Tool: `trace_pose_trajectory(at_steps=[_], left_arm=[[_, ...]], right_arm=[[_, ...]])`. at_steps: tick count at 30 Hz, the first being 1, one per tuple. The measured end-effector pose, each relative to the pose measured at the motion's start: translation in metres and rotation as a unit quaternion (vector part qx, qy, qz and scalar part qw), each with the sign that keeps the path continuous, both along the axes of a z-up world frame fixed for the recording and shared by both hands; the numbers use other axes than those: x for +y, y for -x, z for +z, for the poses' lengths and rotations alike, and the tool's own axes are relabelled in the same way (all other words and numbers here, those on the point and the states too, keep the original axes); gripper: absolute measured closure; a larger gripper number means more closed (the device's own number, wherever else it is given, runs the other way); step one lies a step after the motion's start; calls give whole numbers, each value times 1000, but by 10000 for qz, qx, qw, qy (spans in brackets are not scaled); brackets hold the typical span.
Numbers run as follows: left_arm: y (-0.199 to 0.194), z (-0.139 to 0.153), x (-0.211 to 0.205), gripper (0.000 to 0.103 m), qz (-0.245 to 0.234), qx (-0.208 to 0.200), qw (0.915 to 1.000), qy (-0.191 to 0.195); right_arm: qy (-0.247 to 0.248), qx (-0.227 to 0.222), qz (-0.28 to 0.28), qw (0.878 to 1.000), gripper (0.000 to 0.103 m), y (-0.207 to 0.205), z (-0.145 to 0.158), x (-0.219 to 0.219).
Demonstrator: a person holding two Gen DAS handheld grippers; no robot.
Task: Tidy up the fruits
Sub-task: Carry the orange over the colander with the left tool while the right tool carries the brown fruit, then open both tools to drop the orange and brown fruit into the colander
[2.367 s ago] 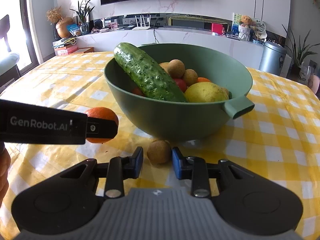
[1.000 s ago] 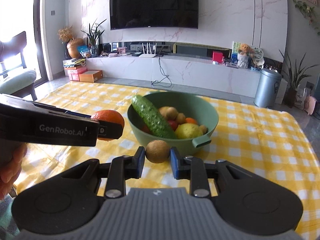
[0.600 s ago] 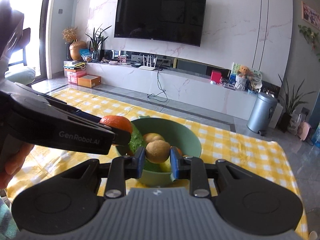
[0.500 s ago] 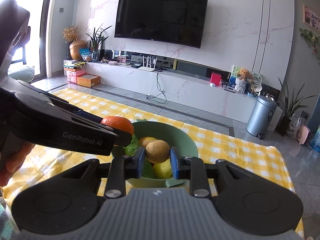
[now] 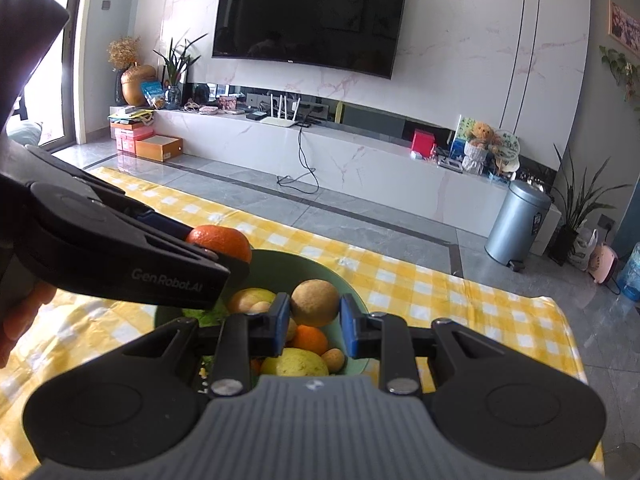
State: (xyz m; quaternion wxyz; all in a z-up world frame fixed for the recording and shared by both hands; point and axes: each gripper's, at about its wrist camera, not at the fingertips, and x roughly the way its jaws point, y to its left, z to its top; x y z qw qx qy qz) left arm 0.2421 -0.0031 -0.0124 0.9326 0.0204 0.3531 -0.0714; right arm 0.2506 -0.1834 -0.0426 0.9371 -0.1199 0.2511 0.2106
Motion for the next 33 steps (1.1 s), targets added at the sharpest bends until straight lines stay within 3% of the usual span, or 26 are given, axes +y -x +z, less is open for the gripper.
trace_pose_trajectory(at_steps=[4, 16, 33], left_arm=[[-17, -12, -1, 52, 102, 101, 9995, -265], [-49, -40, 7, 52, 295, 429, 9981, -339], [-48, -50, 6, 50, 244, 401, 9980, -431]], right_arm=[[99, 102, -35, 9999, 80, -21, -12, 13], [204, 539, -211, 9981, 80, -67, -46, 23], [152, 978, -251, 9948, 79, -76, -68, 24]])
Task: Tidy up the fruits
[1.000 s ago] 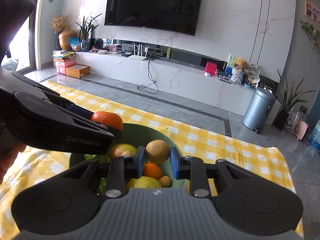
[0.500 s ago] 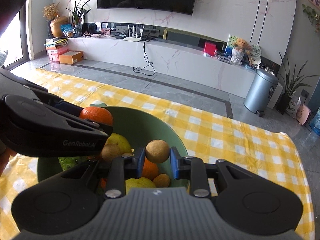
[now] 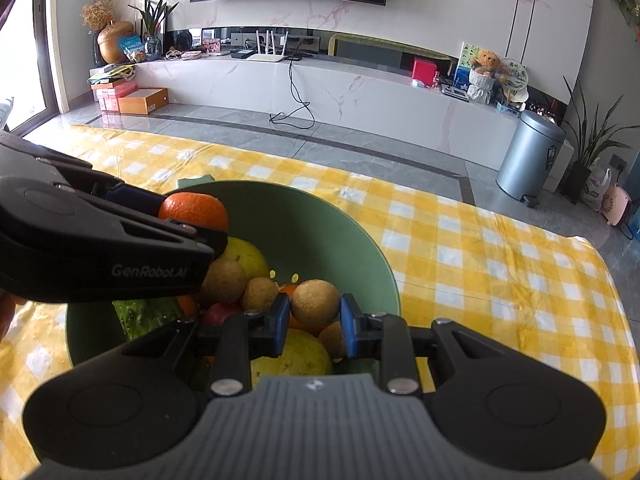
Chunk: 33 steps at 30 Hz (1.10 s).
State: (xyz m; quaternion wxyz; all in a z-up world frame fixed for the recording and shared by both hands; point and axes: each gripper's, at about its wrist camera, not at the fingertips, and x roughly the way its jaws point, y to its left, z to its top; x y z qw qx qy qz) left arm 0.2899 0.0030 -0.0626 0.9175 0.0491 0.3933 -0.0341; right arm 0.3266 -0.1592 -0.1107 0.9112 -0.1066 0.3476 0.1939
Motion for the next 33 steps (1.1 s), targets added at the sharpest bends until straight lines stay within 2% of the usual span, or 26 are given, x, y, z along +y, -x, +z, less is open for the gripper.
trace_pose_trajectory(at_steps=[5, 6, 8, 10, 11, 14, 15, 22, 24, 33], left_arm=[[0, 0, -1, 47, -1, -2, 10000, -25], [0, 1, -1, 47, -6, 4, 10000, -33], [1, 2, -1, 47, -31, 11, 10000, -34], [4, 5, -1, 42, -66, -36, 10000, 32], [7, 8, -1, 36, -88, -98, 9999, 99], [14, 20, -2, 33, -145, -236, 9995, 179], [16, 25, -2, 33, -158, -277, 9994, 158], [42, 64, -1, 33, -145, -635, 9976, 253], [53, 76, 0, 32, -114, -782, 9964, 303], [117, 123, -4, 30, -57, -1477, 9889, 180]], right_arm=[[7, -2, 6, 10000, 77, 2, 4, 1], [8, -3, 13, 10000, 71, 2, 5, 1], [27, -43, 3, 10000, 67, 3, 8, 1], [44, -49, 5, 10000, 67, 4, 11, 1], [35, -49, 2, 10000, 64, 5, 13, 1], [-29, -149, -73, 9999, 43, 9, 20, -1], [-50, -193, -85, 9998, 41, 12, 24, -2], [-145, -486, -152, 9986, 38, 33, 60, -9], [-192, -616, -204, 9977, 25, 42, 73, -12], [-565, -1116, -422, 9912, 16, 104, 122, -35]])
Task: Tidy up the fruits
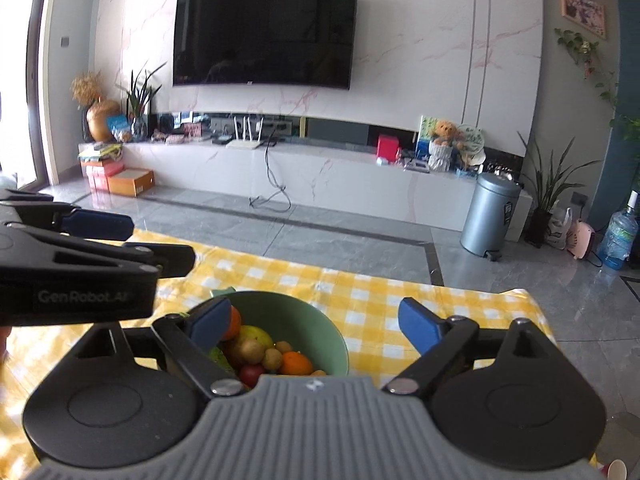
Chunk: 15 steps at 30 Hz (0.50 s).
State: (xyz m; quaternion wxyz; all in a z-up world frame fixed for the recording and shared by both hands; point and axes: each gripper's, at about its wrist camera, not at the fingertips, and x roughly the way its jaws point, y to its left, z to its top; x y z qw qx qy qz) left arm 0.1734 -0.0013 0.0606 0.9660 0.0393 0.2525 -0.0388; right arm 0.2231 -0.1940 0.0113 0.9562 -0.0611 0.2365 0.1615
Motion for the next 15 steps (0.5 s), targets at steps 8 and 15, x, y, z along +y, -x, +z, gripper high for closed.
trace_pose_trajectory(at_steps=[8, 15], left_arm=[[62, 12, -4, 30, 130, -379, 9992, -21], [101, -7, 2, 28, 357, -381, 9986, -15]], right_arm=[[-369, -312, -142, 9987, 16, 73, 19, -20], [-695, -400, -221, 9965, 15, 132, 11, -26]])
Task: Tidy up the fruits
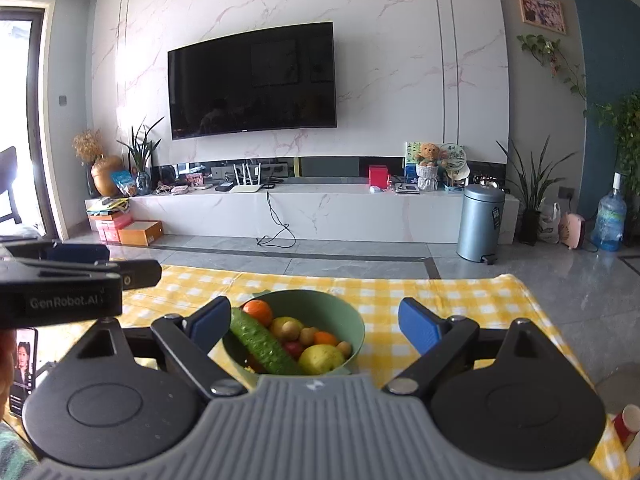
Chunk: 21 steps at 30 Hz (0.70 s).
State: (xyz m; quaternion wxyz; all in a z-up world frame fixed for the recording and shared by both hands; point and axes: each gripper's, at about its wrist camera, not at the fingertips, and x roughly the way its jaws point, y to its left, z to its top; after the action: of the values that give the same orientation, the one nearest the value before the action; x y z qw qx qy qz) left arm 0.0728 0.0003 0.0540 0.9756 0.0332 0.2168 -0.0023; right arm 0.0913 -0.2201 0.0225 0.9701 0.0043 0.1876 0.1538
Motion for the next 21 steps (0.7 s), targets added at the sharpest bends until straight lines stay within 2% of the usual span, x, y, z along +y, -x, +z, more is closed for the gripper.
trace_pose_trajectory(at_steps=[5, 9, 11, 21], left_arm=[[15, -26, -3, 22, 190, 143, 9994, -244], [23, -42, -3, 16, 240, 214, 9991, -264], [20, -49, -4, 16, 260, 335, 9987, -274], [12, -101, -11, 15, 245, 797, 9959, -364]], right_arm=[[-120, -6, -57, 9999, 15, 30, -17, 3], [-208, 33, -169, 9996, 14, 41, -37, 2], [-222, 61, -205, 9995, 11, 41, -48, 2], [28, 176, -147, 9997, 11, 28, -93, -1]])
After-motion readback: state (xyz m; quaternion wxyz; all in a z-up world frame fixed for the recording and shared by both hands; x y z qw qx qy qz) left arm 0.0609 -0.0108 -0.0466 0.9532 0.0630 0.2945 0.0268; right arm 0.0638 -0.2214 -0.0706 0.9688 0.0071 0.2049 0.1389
